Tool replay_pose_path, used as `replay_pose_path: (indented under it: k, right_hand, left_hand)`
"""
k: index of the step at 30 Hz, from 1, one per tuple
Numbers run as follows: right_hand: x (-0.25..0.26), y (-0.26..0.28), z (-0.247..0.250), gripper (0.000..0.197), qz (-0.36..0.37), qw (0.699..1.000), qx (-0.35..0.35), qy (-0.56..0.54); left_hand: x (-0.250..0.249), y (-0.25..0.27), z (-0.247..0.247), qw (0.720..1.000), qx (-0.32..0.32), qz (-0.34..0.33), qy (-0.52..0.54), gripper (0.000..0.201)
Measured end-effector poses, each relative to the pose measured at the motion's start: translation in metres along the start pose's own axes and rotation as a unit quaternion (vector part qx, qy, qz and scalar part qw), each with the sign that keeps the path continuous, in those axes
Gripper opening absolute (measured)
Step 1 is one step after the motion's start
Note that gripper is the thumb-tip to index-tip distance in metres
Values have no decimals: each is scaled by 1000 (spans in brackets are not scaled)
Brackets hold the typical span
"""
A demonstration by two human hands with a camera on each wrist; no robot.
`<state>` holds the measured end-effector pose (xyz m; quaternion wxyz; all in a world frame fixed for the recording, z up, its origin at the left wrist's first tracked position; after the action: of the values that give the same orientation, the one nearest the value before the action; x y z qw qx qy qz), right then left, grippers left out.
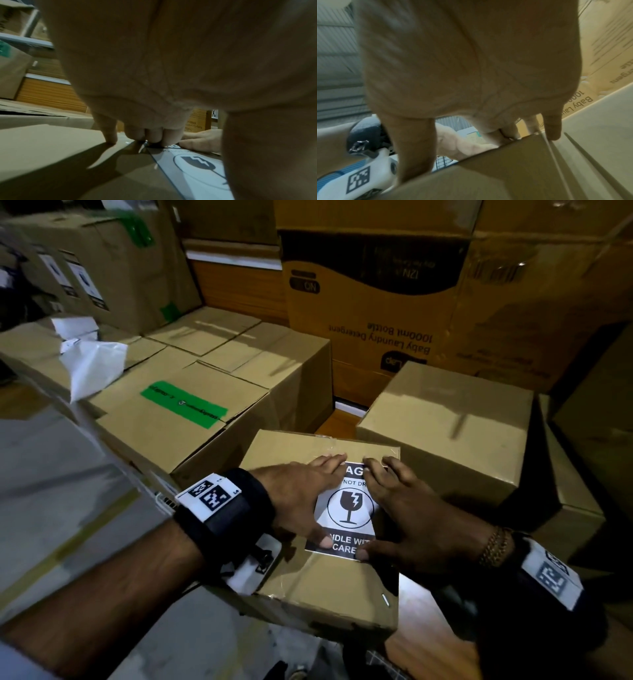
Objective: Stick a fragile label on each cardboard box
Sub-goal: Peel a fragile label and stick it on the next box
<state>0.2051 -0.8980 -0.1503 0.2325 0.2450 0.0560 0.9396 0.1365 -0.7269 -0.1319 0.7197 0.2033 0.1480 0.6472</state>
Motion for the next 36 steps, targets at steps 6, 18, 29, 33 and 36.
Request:
replay_pose_path:
  k: [6,18,29,33,36]
  right_hand:
    - [-3,-4,4,138,2,999,-13,-35]
    - [-11,5,1,137,21,997,-10,-67]
    - [-6,-4,5,117,23,998,-13,-63]
    - [-7,-2,3,125,25,997,-12,-73]
    - [-7,-1,4,134,14,997,-10,-73]
  left_hand:
    - [2,2,1,1000,4,2,10,129]
    - [19,-5,-11,997,61,37,-31,151]
    - [20,-5,-12,997,59,35,-33,151]
    - [19,-5,-11,997,62,38,-28,150]
    - [19,-6,-10,997,62,37,-21,147]
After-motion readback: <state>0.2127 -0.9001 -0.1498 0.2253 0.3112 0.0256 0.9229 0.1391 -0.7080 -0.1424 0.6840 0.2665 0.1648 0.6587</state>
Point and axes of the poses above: each hand's wrist, its own y-axis away from the middle knuckle, its own z-axis out of the back of the hand, x = y × z, the point moved 4 cm from there along -y, towards the middle knuckle, and after that the axes turned 11 degrees about -y, right-handed, at the moved point
